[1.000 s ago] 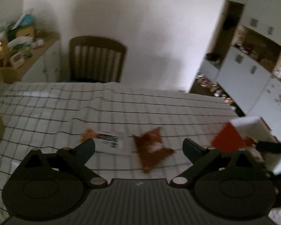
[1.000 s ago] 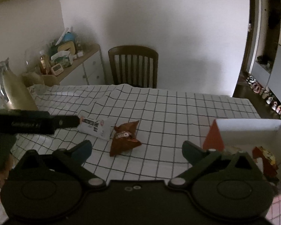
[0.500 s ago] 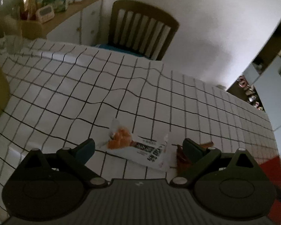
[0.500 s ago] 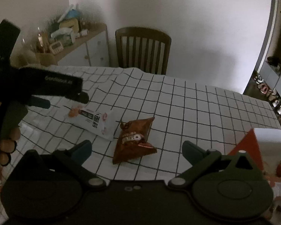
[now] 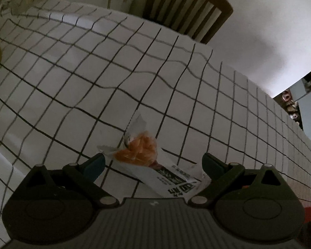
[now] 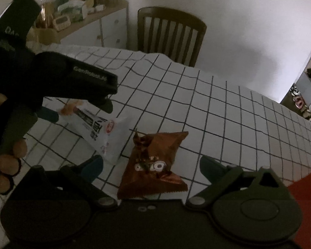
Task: Organize snacks
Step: 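Grasp the brown Oreo bag with the right gripper while the left grasps the white pastry packet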
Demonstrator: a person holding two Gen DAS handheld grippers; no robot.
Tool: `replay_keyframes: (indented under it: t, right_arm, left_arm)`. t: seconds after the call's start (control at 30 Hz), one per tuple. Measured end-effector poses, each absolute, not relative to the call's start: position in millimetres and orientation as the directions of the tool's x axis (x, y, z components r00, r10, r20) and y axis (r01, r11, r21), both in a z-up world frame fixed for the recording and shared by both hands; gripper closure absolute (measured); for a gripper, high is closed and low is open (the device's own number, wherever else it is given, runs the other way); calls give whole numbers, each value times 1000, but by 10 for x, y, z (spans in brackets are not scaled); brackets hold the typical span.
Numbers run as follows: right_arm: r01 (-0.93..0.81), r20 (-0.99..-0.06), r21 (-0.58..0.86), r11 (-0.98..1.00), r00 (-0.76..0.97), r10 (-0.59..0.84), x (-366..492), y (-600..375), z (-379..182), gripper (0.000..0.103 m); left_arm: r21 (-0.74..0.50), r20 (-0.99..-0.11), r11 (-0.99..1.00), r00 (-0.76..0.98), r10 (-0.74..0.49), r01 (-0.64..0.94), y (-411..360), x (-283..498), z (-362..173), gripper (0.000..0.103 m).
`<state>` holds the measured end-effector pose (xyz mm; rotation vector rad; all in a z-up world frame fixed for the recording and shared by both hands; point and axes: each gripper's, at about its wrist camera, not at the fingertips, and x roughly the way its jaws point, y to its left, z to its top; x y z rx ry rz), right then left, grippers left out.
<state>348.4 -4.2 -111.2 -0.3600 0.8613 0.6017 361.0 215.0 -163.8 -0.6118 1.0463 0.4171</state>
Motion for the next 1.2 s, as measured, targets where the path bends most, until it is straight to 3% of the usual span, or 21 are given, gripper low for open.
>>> replay_keyframes:
  t: [0.3,0.37,0.43,0.67,0.8,1.2]
  right_arm:
    - [-639,-819,-109,761,491,295,3636,112,-1376,9]
    - [-636,-823,-112,764,490,286,3647,113,-1422,13]
    - [-632,-828,-115,766,487,278,3654,106,-1458,19]
    - [-611,-828,-88,787,484,283,3653,67,-1485,39]
    - [-594,-825,-81,800,490,281,3594,-6,-1451,46]
    - [-537,-814,-79,840,521,257,3263,-332,-1291,51]
  left_arm:
    - [-261,-898,756,438,38,-600,2091,3597,-1760,8]
    - [-254,-895,760,443,50,-599,2062,3595,-1746,16]
    - [-257,-891,761,450,51,-596,2033,3587,-1729,33]
    - [-284,-876,785,481,21,-551,1925,3563,-1672,52]
    - [-305,-869,800,495,-13,-516,1875,3517,-1655,79]
    - [-322,-862,840,502,-69,-437,1710,3137,-1636,84]
